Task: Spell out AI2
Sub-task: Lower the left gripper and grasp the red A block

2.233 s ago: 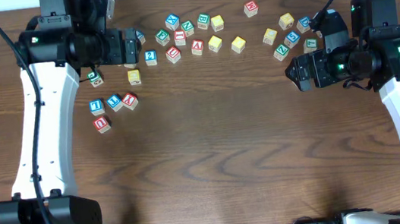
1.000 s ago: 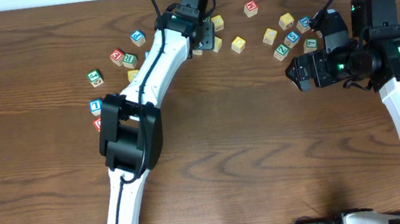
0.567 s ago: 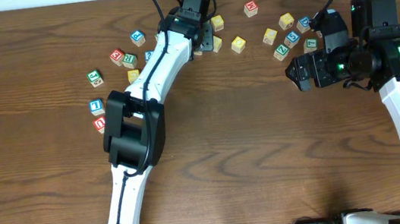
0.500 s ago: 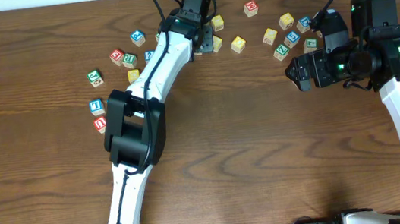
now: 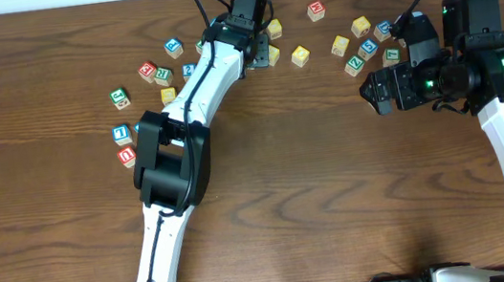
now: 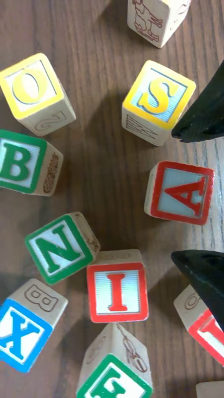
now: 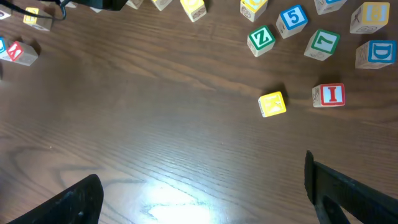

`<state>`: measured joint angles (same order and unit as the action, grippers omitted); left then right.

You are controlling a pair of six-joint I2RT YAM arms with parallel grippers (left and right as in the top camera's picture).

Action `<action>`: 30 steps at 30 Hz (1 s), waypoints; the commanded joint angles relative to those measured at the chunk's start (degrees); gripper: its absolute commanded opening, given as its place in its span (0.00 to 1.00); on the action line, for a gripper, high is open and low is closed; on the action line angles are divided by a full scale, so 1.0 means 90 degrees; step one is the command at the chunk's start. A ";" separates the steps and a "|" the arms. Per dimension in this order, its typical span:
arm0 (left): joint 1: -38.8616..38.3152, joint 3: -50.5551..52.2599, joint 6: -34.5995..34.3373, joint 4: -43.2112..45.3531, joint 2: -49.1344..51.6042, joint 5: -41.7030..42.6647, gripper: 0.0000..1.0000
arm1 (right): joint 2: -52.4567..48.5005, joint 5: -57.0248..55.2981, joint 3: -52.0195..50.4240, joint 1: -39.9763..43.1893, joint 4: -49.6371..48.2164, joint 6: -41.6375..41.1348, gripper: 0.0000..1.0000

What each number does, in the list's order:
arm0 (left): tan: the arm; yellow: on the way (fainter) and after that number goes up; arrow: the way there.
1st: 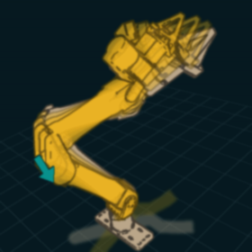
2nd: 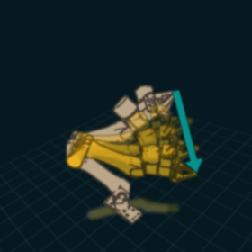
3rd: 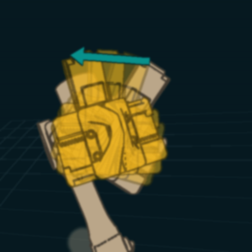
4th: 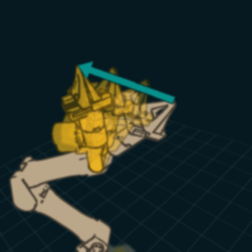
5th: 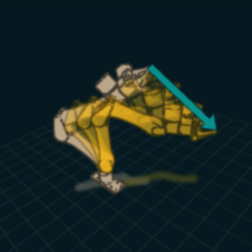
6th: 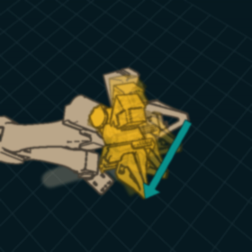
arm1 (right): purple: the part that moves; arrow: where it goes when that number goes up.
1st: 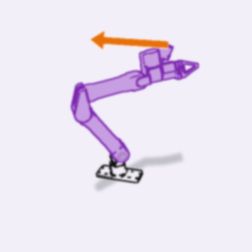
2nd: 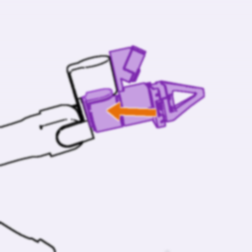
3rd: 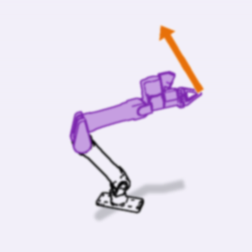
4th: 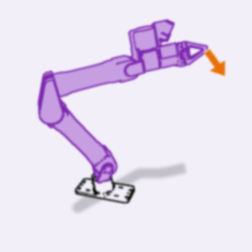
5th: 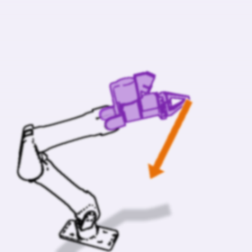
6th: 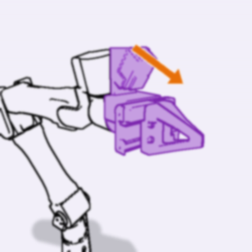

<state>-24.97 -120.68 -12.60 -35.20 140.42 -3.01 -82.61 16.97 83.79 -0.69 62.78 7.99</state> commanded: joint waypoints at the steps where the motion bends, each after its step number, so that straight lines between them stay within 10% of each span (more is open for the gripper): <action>1: 0.0027 -0.0126 0.0204 0.0063 0.0092 -0.0104 0.55 | -0.0005 0.0058 0.0141 0.0029 0.0005 0.0049 0.99; 30: 0.0092 0.0525 0.0202 0.0454 0.0095 -0.0102 0.49 | -0.0002 0.0058 0.0141 0.0029 0.0005 0.0049 0.99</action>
<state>-24.43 -117.99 -11.73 -31.70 140.40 -3.18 -82.61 16.97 83.79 -0.69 62.78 7.99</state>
